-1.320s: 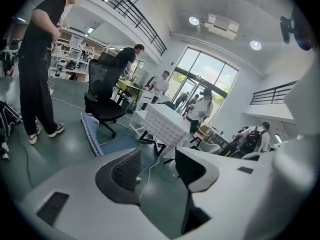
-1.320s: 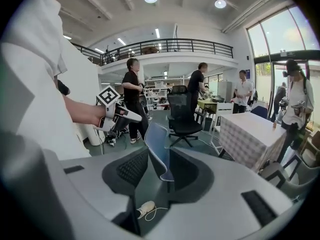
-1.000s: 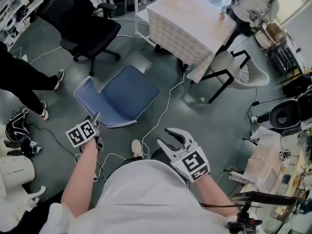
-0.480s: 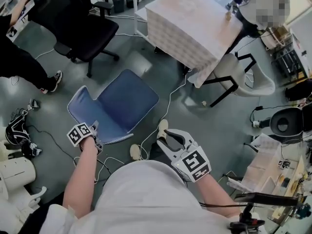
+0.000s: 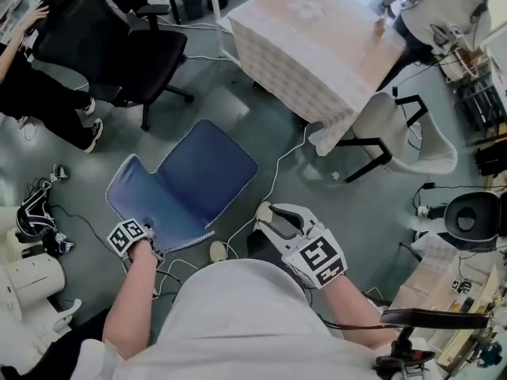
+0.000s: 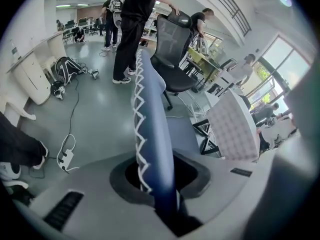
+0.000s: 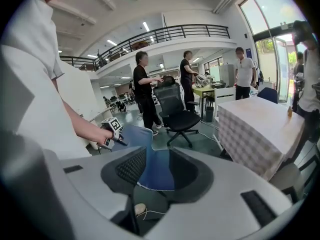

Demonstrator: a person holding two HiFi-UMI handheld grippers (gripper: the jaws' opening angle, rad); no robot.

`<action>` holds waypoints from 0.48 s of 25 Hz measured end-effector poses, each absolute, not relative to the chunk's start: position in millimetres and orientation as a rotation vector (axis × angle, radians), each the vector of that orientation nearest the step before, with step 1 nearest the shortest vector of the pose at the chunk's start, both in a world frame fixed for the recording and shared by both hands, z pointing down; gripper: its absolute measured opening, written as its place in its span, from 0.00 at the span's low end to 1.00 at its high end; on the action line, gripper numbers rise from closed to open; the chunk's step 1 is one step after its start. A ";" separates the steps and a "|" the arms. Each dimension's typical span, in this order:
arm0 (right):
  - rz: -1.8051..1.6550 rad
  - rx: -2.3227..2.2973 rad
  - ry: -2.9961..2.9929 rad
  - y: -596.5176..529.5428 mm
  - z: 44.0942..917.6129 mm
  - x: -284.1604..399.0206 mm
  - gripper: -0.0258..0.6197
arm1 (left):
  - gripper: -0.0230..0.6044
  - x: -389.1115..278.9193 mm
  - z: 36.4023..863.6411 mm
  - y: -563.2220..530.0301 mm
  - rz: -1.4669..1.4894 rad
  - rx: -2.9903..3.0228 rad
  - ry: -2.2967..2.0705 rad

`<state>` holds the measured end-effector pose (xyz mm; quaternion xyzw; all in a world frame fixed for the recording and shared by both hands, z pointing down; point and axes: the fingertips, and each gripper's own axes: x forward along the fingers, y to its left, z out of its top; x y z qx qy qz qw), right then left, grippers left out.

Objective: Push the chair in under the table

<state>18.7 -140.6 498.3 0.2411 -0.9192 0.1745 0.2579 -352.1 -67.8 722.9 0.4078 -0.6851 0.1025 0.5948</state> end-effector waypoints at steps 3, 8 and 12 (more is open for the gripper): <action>0.485 0.632 -2.496 -158.2 501.9 25.9 0.28 | 0.16 -331.6 722.7 -91.6 0.228 0.958 -1.585; 0.494 0.631 -2.495 -177.7 501.5 38.4 0.28 | 0.16 -300.7 719.5 -135.9 0.200 0.960 -1.571; 0.516 0.661 -2.486 -189.4 502.8 58.0 0.28 | 0.16 -276.5 716.8 -169.6 0.170 0.944 -1.566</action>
